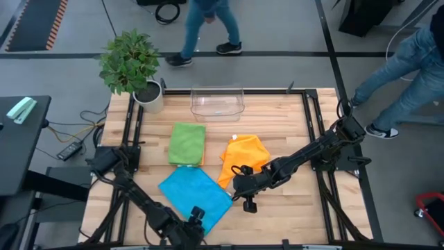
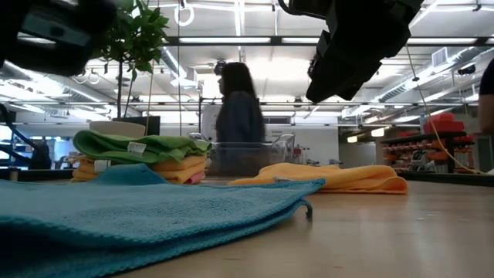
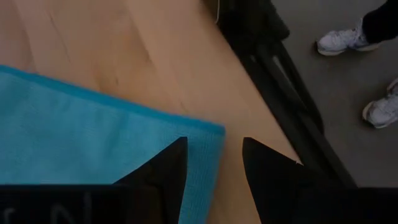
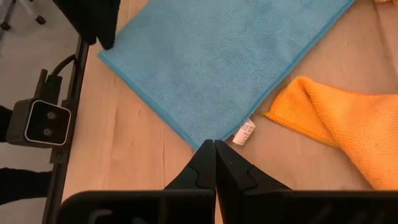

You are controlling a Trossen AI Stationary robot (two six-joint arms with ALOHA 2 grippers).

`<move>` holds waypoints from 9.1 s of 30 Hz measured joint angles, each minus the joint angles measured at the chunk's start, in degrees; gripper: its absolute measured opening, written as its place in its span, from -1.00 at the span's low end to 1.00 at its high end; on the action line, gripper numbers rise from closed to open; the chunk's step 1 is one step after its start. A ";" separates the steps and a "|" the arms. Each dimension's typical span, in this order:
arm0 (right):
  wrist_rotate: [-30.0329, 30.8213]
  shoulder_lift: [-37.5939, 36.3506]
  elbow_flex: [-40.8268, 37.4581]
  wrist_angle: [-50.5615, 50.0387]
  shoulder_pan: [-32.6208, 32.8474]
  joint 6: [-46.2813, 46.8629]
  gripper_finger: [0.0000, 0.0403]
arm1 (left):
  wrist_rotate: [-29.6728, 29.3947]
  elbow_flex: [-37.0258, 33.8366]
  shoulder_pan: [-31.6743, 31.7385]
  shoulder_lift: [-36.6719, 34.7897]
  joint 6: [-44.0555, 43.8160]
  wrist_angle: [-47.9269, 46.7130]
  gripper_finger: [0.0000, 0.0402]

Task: Fold microfiber towels
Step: Fold the blue microfiber cloth, then stack the folded blue microfiber cloth on top of the folded green microfiber cloth

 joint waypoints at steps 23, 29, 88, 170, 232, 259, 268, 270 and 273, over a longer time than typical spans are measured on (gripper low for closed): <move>4.76 0.61 -0.09 3.21 4.83 -26.73 -0.56 | 7.62 0.20 2.31 2.89 -9.39 -0.73 -0.75; 6.04 4.79 0.00 8.42 5.52 -27.35 -0.23 | 8.08 0.16 2.89 2.93 -11.35 -1.16 -0.95; -3.19 4.07 22.37 -15.03 8.37 -4.33 -0.97 | -17.24 -0.11 -6.24 -11.54 -37.58 8.84 -0.99; -5.16 22.47 23.12 -15.50 -8.95 7.89 -0.97 | -16.33 -13.43 2.72 -12.11 -47.58 -10.94 -0.94; 11.47 28.76 24.06 -1.06 1.81 22.67 -0.98 | -11.24 -25.89 -7.38 -16.99 -46.15 15.35 -0.98; 10.56 18.68 24.20 -4.77 4.55 6.43 -0.92 | -5.45 -25.74 -6.78 -26.47 -27.33 18.11 -0.96; 14.92 21.61 24.20 -4.17 11.38 -12.84 -0.30 | -5.38 -25.84 -7.29 -23.23 -8.51 19.26 -0.54; 17.96 21.81 24.22 -4.17 12.25 -15.43 -0.19 | -4.55 -25.81 -6.59 -21.71 -6.00 19.43 -0.35; 20.22 22.47 24.22 -3.73 12.40 -17.58 -0.09 | -2.74 -25.81 -5.39 -19.13 -4.80 19.60 -0.05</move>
